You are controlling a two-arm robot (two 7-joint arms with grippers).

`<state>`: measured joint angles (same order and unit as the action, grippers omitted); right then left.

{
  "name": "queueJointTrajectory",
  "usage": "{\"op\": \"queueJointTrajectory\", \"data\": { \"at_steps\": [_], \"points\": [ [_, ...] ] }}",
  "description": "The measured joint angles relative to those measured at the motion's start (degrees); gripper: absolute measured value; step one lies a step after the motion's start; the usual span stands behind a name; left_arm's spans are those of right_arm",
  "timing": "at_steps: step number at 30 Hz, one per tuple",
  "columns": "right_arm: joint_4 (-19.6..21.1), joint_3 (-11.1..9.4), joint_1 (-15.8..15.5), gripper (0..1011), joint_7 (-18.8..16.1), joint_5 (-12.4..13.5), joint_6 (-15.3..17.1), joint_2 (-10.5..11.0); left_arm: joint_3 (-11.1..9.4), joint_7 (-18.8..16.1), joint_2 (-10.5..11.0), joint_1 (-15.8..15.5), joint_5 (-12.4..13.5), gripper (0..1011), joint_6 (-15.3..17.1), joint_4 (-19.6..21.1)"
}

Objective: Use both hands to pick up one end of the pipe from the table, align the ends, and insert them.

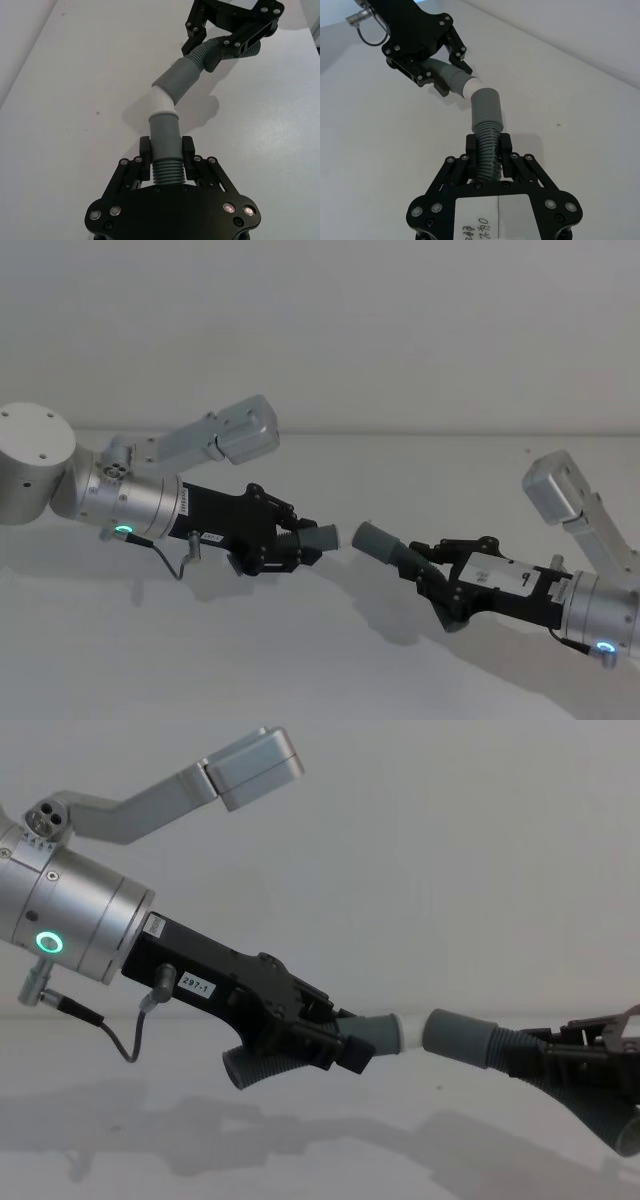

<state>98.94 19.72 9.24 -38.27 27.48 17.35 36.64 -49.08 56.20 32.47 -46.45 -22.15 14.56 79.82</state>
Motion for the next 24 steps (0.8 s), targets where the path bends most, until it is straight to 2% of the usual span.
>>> {"op": "queueJointTrajectory", "data": {
  "at_steps": [24],
  "points": [
    [0.49,-0.02,-0.43,263,-0.78,0.92,-0.97,0.94,-0.76,0.4,0.52,-0.54,-0.15,365,0.42,0.64]
  ]
}}
